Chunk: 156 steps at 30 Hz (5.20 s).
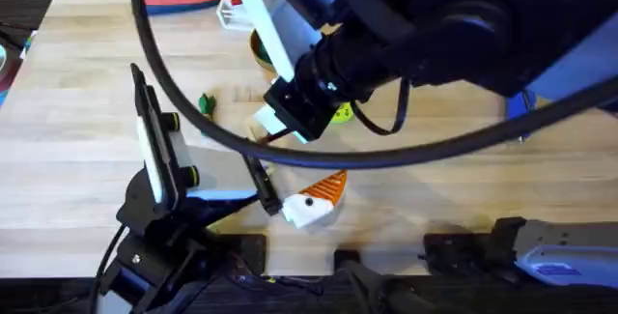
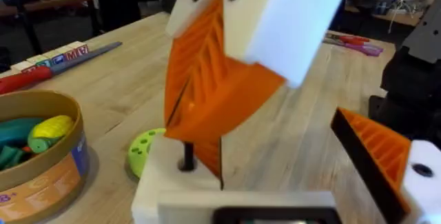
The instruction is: Pick up the gripper from the table and insert it into the empty holder that is missing its gripper. Then pick up a screw, insert it into the mounting hole, and use the screwdriver to tighten it. Finally, clean up the table by picking up the vegetable and placing it into the bucket.
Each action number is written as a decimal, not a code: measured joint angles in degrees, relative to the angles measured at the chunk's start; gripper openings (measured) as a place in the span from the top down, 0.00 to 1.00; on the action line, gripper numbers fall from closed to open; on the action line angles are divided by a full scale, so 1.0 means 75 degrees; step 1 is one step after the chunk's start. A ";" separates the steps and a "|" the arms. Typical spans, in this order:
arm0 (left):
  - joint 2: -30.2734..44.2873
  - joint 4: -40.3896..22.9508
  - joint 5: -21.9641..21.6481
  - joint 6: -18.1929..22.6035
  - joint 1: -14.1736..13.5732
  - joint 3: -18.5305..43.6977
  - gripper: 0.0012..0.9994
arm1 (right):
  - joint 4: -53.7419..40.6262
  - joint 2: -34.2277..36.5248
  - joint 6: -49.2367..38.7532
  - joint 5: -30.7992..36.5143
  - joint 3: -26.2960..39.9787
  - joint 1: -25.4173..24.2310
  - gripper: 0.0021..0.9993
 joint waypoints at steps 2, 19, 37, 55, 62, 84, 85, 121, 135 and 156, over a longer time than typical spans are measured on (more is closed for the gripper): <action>0.0000 -0.0003 -0.0002 -0.0009 0.0000 0.0000 0.01 | 0.0051 0.0072 0.0003 0.0000 0.0006 0.0000 1.00; 0.0000 0.0000 0.0003 -0.0003 0.0000 0.0000 0.01 | 0.0184 0.0222 0.0000 -0.0026 0.0032 0.0000 1.00; 0.0000 0.0000 0.0003 0.0000 0.0000 0.0000 0.01 | 0.0076 0.0223 0.0002 -0.0056 0.0047 0.0058 1.00; 0.0000 0.0001 0.0003 0.0000 0.0000 0.0000 0.01 | -0.0003 0.0091 0.0024 -0.0019 0.0052 -0.0156 0.01; 0.0000 0.0000 0.0003 0.0000 0.0000 0.0000 0.01 | -0.0544 -0.1107 0.0026 -0.0116 0.0052 -0.0725 0.01; 0.0000 0.0003 0.0006 0.0026 0.0000 0.0000 0.82 | -0.4047 -0.3876 -0.0697 -0.0201 0.0055 -0.1533 0.01; 0.0000 0.0003 0.0003 0.0056 0.0000 0.0000 0.96 | -0.4145 -0.3967 -0.0697 -0.0201 0.0055 -0.1536 0.01; 0.0000 0.0003 0.0003 0.0055 0.0000 0.0000 0.99 | -0.1505 -0.2617 -0.0137 0.2631 -0.2454 -0.9351 0.01; 0.0000 0.0003 0.0005 0.0055 0.0000 0.0000 0.99 | -0.0323 0.0282 -0.2870 0.1734 -0.2457 -1.0246 0.01; 0.0000 0.0003 0.0000 0.0055 0.0000 0.0000 0.99 | 0.2522 0.2029 -0.3418 0.0976 -0.2460 -1.0949 0.01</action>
